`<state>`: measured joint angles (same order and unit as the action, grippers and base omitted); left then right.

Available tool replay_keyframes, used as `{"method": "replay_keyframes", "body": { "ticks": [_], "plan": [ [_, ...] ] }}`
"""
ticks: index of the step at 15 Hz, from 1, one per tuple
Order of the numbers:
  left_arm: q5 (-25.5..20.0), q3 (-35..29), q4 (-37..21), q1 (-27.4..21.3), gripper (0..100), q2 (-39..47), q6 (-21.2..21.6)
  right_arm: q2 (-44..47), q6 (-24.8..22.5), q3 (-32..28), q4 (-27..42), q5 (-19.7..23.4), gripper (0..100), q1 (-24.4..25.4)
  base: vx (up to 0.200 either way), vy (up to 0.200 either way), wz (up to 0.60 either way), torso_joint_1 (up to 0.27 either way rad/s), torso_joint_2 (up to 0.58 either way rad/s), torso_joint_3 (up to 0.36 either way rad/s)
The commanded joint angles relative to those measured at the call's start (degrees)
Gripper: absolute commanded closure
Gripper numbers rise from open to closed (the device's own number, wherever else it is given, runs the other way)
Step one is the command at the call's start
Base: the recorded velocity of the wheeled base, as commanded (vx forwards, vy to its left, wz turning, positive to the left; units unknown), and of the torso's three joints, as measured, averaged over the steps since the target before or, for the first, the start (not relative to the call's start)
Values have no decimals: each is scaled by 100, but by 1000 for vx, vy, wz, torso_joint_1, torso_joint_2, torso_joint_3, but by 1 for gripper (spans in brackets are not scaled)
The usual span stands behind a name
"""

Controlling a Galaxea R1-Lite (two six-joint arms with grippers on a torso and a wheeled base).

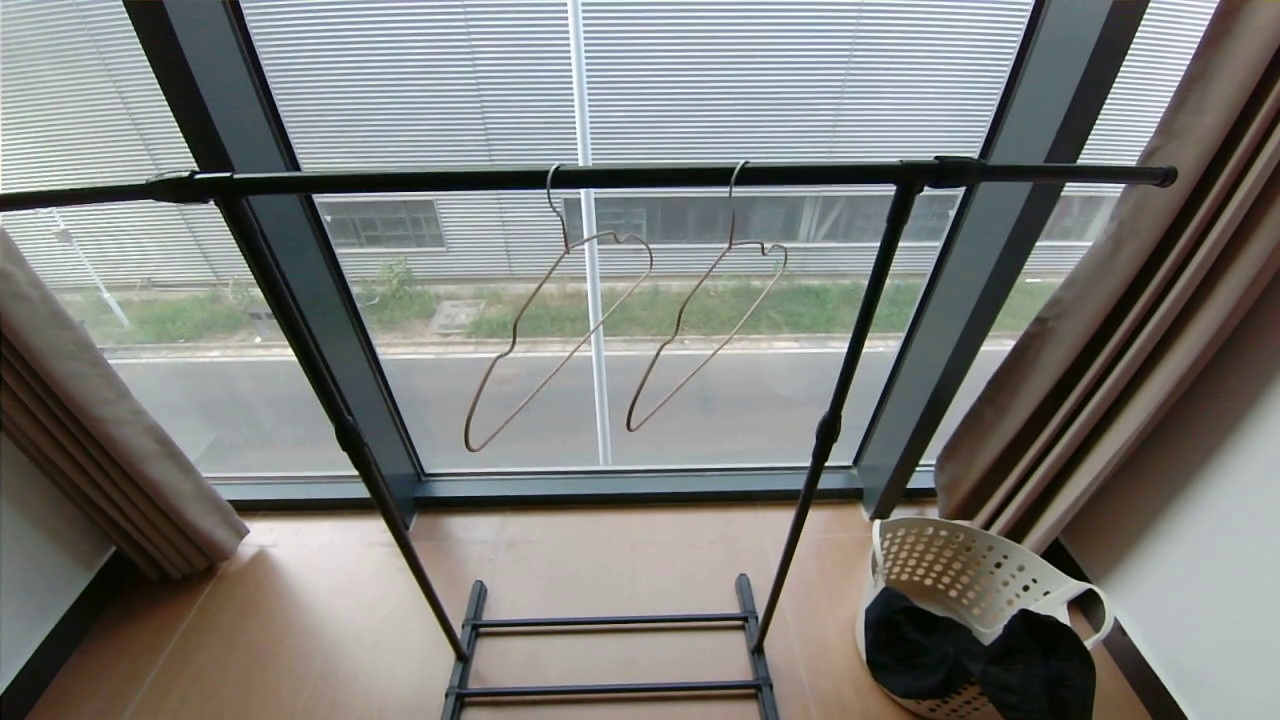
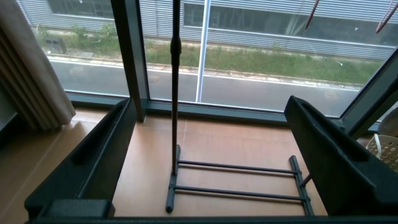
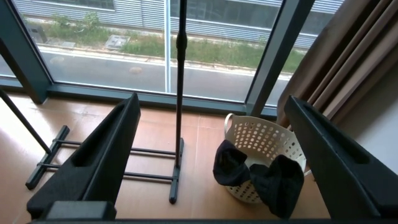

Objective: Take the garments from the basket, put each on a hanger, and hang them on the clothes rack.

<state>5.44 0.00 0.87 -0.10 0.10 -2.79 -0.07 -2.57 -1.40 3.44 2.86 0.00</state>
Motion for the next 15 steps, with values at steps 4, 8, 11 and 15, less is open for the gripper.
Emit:
{"method": "replay_keyframes", "body": {
  "ticks": [4,8,11,15],
  "plan": [
    [1,0,1,1,0,-1,-2,7,-6,8,-10,-5,0,0,0,0,0,-168,389,217],
    [1,0,1,1,0,-1,-2,7,2,8,-10,4,0,0,0,0,0,-221,538,308],
    [1,0,1,1,0,-1,-2,7,2,8,-10,4,0,0,0,0,0,-222,548,326],
    [1,0,1,1,0,-1,-2,7,2,8,-10,4,0,0,0,0,0,-201,525,318]
  ]
}}
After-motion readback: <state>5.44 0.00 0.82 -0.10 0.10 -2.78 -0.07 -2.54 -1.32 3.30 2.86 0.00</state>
